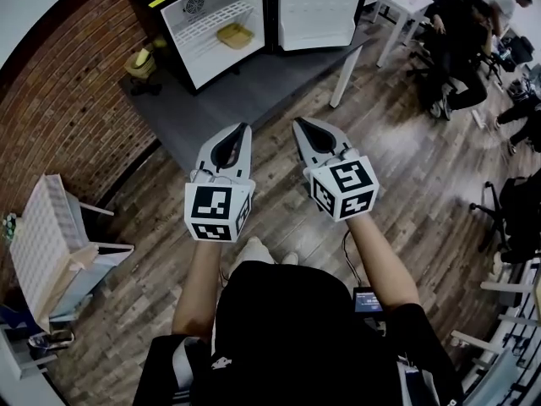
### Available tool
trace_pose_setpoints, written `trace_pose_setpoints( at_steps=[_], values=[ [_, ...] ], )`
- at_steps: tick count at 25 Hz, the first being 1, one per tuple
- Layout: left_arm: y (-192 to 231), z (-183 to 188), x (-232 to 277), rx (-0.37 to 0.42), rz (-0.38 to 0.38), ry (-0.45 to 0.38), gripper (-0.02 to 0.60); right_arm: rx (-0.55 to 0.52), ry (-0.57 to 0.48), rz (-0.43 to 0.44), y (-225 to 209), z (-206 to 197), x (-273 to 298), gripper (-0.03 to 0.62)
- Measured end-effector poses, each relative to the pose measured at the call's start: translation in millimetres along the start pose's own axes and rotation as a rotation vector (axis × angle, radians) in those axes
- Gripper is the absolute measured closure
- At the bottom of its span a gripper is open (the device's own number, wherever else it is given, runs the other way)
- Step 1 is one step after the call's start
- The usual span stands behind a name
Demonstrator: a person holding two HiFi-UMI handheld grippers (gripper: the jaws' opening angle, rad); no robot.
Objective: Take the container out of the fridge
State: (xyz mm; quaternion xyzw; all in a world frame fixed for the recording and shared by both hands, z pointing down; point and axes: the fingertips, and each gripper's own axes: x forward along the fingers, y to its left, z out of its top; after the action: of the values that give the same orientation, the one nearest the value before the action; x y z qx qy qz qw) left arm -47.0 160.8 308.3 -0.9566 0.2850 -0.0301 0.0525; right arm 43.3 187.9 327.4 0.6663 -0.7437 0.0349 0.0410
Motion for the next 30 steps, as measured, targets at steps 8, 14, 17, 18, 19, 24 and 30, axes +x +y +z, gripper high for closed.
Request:
trace_pose_setpoints(
  at_steps=[8, 14, 17, 18, 19, 24, 30],
  values=[
    [12, -6, 24, 0.014, 0.010, 0.002, 0.568, 0.032, 0.003, -0.006, -17, -6, 22, 0.554],
    [36, -12, 57, -0.008, 0.001, 0.003, 0.568, 0.032, 0.006, 0.011, -32, -6, 59, 0.554],
    [54, -13, 77, -0.021, 0.007, 0.002, 0.568, 0.028, 0.003, 0.012, -42, -3, 83, 0.554],
    [61, -12, 84, -0.025, 0.013, -0.002, 0.568, 0.029, 0.001, 0.009, -46, -2, 91, 0.554],
    [67, -12, 91, -0.027, 0.018, -0.005, 0.568, 0.030, 0.000, 0.007, -51, -1, 99, 0.554],
    [98, -13, 127, -0.040, 0.028, -0.002, 0.568, 0.042, 0.009, -0.004, -73, 4, 140, 0.554],
    [132, -17, 162, -0.051, 0.006, 0.011, 0.568, 0.045, 0.020, -0.014, -87, 12, 188, 0.554]
  ],
)
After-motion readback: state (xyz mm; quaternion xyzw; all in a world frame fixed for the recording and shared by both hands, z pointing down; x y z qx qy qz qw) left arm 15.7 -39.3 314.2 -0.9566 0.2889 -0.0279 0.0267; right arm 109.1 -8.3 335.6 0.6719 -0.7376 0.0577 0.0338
